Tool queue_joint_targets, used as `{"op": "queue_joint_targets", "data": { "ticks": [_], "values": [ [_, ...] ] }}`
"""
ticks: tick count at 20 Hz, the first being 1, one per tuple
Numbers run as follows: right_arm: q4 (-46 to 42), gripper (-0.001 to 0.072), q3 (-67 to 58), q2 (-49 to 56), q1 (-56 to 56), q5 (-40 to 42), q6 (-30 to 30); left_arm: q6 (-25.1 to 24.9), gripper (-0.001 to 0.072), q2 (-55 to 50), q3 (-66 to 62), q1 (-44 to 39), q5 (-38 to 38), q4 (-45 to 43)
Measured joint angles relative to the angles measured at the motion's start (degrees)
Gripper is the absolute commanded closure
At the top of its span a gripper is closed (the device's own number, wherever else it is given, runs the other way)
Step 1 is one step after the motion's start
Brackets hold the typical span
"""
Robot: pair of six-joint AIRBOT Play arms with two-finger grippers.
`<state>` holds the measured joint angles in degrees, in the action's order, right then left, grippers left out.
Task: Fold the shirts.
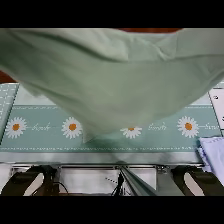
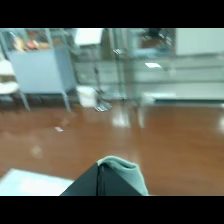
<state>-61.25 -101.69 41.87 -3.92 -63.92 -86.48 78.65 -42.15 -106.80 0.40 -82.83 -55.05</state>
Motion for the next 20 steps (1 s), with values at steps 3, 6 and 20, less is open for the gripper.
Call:
{"op": "queue_joint_targets", "data": {
  "ticks": [3,6,20],
  "values": [
    [-4.76,0.0698,-0.48,2.08,0.02,-4.94,-0.59,2.4,0.0681,-0.02,2.56,0.0,-3.74,-1.36],
    [-6.88,0.0698,-0.72,7.63,0.07,-9.51,0.04,3.72,0.0681,-0.48,10.62,-0.04,-5.01,-2.67],
    [3.23,0.0696,-0.79,52.04,0.5,-13.31,4.94,2.14,0.0678,-15.17,55.3,-1.46,17.84,-2.1]
  ]
}}
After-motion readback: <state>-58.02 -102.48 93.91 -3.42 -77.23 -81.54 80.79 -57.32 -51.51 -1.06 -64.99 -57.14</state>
